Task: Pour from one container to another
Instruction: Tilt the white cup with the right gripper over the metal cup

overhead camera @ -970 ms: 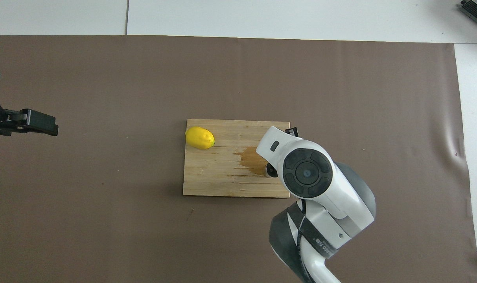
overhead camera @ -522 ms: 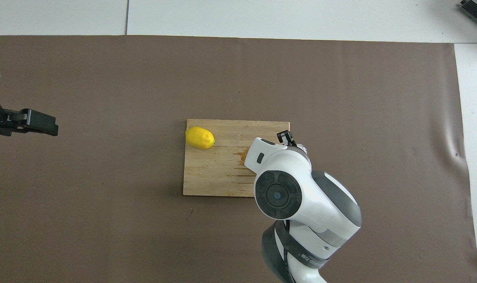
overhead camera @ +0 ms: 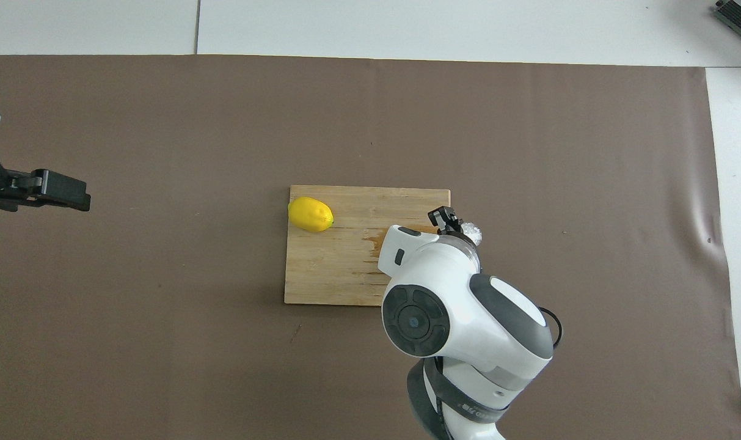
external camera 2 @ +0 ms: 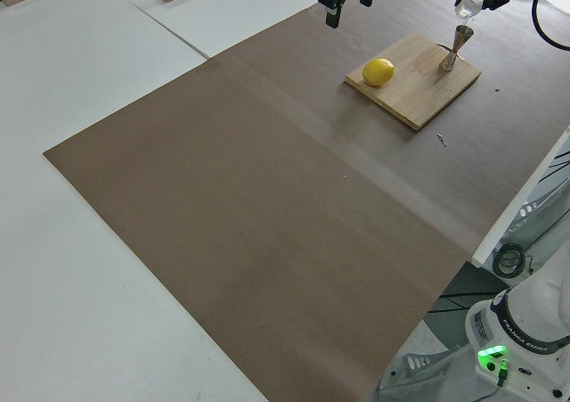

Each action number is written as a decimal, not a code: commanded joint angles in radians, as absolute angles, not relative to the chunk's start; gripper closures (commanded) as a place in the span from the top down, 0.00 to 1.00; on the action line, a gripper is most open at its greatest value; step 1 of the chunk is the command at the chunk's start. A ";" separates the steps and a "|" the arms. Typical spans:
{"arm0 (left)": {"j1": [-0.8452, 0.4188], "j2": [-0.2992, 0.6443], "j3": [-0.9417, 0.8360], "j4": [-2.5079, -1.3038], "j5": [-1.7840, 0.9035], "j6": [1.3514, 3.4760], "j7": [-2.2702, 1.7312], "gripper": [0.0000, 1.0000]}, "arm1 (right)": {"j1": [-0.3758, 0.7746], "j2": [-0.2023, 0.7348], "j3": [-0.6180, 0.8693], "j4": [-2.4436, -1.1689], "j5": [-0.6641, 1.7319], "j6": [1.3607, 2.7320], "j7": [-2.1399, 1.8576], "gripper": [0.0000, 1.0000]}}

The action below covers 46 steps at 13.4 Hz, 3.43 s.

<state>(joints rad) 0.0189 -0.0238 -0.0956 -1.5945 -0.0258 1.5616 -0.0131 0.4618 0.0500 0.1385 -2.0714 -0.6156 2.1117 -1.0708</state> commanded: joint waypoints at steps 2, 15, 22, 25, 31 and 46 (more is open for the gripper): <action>0.023 -0.032 -0.097 -1.606 -0.032 1.566 -0.025 1.00 | 0.485 0.023 0.144 -2.108 -0.669 2.109 -1.046 0.27; 0.023 -0.031 -0.097 -1.606 -0.032 1.566 -0.025 1.00 | 0.509 0.025 0.144 -2.120 -0.772 2.082 -1.009 0.27; 0.023 -0.032 -0.097 -1.606 -0.032 1.566 -0.025 1.00 | 0.546 0.032 0.146 -2.059 -0.787 1.982 -0.966 0.27; 0.023 -0.031 -0.097 -1.606 -0.032 1.566 -0.025 1.00 | 0.546 0.029 0.146 -2.059 -0.796 1.970 -0.966 0.27; 0.023 -0.032 -0.097 -1.606 -0.032 1.566 -0.025 1.00 | 0.545 0.032 0.146 -2.068 -0.805 1.980 -0.965 0.27; 0.023 -0.031 -0.097 -1.606 -0.032 1.566 -0.025 1.00 | 0.554 0.057 0.146 -2.063 -0.824 1.988 -0.887 0.27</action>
